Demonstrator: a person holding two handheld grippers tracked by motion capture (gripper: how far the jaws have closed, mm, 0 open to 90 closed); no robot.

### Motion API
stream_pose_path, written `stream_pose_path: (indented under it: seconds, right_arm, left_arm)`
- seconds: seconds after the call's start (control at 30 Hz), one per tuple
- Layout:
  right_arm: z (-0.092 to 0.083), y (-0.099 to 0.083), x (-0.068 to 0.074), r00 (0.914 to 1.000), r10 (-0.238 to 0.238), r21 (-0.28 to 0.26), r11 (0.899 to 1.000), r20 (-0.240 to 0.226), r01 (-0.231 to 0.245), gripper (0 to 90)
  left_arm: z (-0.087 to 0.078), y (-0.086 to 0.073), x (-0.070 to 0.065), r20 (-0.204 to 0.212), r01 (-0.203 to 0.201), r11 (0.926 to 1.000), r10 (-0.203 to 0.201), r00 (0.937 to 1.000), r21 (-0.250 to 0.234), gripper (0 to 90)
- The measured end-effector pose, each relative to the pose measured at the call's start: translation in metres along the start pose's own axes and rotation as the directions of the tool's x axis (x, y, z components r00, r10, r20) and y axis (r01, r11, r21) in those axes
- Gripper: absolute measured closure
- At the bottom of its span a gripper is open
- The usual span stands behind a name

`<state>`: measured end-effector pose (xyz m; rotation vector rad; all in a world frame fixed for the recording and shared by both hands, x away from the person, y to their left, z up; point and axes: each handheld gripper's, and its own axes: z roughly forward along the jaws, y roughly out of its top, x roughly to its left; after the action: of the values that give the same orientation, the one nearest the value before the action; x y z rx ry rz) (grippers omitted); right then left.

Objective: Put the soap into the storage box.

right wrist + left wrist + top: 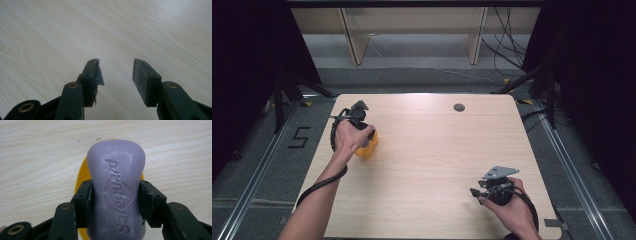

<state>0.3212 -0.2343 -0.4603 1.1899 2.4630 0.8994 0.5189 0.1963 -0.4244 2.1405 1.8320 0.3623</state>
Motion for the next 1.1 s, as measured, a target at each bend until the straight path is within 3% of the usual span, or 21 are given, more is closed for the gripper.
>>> stream_pose_path:
  seconds: [0.73, 1.1]
  right_arm:
    - [0.000, 0.000, 0.002, 0.9995, 0.029, 0.009, 1.000, -0.012, -0.029, 56.3]
    - [0.001, -0.001, 0.002, 0.9998, 0.016, 0.005, 1.000, -0.008, -0.015, 56.3]
  left_arm:
    - [0.009, -0.002, 0.002, 0.006, 0.007, 1.0000, -0.007, 1.0000, -0.004, 48.8]
    - [0.015, -0.003, 0.003, 0.016, 0.028, 0.9996, -0.028, 0.9995, 0.009, 48.7]
